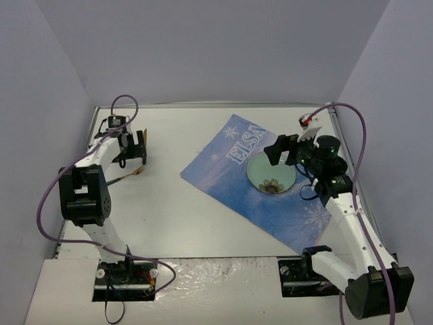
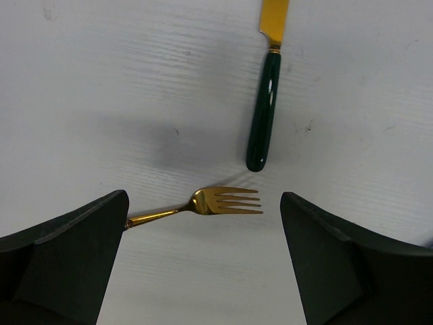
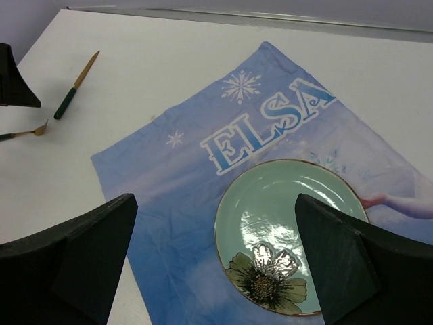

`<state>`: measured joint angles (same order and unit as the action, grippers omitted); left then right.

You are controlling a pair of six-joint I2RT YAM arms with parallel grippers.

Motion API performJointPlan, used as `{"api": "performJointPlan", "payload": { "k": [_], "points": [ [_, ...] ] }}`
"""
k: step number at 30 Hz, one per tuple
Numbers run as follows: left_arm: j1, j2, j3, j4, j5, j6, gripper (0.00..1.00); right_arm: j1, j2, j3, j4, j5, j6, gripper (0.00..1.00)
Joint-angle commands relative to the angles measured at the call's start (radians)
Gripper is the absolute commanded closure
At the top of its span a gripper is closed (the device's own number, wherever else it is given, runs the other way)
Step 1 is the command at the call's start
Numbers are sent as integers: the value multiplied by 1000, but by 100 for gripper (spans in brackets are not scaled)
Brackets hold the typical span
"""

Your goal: Set the dinner table for one person

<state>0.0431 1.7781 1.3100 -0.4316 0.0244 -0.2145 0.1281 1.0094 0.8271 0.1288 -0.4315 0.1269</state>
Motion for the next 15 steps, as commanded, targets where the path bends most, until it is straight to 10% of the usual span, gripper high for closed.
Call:
{"api": "performJointPlan", "payload": {
  "k": [1, 15],
  "points": [
    [99, -50, 14, -10, 89, -14, 8, 14, -68, -1, 39, -46, 5, 0],
    [261, -25, -45, -74, 152, 257, 9, 75, -150, -48, 14, -31, -36, 0]
  ]
}}
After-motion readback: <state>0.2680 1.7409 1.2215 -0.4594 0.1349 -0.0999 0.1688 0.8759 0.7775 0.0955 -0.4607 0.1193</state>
